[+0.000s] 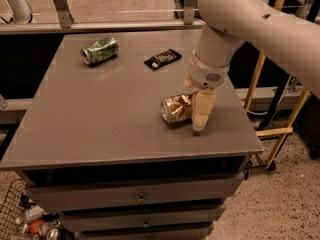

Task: Move orange can near rxbar chocolate

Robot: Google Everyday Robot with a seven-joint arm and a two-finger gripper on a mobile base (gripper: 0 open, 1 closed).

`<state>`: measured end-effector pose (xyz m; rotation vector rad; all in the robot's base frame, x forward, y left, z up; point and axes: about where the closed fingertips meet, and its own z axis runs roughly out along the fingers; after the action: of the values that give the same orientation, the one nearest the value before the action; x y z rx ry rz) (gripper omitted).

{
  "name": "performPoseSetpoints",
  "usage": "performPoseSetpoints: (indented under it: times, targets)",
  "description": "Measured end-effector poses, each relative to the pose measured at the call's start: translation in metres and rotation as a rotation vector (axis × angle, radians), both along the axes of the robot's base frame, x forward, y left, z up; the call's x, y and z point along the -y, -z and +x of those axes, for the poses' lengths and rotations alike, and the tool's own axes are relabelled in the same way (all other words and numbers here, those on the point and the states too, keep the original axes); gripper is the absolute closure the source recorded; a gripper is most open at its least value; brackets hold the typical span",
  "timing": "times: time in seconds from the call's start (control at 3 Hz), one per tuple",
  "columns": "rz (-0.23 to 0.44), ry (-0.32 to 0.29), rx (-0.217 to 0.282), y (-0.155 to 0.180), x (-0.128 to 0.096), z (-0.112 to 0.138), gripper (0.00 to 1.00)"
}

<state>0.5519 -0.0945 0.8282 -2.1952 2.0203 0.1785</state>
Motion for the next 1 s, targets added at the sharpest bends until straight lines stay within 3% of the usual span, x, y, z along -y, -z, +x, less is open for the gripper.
performPoseSetpoints:
  times: [0.33,1.0]
  targets:
    - [-0.015,0.016,-0.022,0.0104,0.0078,-0.0011,0.42]
    - [-0.015,0.02,-0.019,0.0024,0.0092,-0.0006,0.88]
